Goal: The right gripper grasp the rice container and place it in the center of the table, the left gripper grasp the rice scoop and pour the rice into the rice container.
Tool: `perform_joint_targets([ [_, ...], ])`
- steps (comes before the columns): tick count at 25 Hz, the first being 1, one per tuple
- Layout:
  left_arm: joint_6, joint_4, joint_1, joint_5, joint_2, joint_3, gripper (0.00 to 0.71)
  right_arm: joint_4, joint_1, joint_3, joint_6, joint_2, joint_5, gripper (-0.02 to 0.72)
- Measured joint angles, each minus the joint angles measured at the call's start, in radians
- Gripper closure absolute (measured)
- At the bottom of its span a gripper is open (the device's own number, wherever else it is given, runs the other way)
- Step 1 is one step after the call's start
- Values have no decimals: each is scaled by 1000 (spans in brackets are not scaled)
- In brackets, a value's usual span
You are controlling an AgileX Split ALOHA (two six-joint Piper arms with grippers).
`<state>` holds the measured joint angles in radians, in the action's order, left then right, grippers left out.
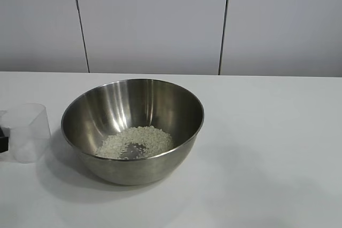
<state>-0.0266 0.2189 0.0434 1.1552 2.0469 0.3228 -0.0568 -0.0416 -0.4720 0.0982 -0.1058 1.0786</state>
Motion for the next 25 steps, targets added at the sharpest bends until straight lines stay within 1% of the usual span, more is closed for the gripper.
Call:
perform_joint_targets([
  [5,8,-13,0,0,0,-27,374,0,0,0,0,0,0,209],
  [10,45,-93,0,-2,-33,-35,374,0,0,0,0,0,0,209],
  [12,48,-128,8,1,-41,-35,374,0,0,0,0,0,0,209],
  [15,48,-141,52,1,-41,-35,374,0,0,0,0,0,0,209],
  [20,27,-110,143,-4,-53,-20,374,0,0,0,0,0,2,209],
  [25,-43,-43,230,-5,-141,53,374,0,0,0,0,0,2,209],
])
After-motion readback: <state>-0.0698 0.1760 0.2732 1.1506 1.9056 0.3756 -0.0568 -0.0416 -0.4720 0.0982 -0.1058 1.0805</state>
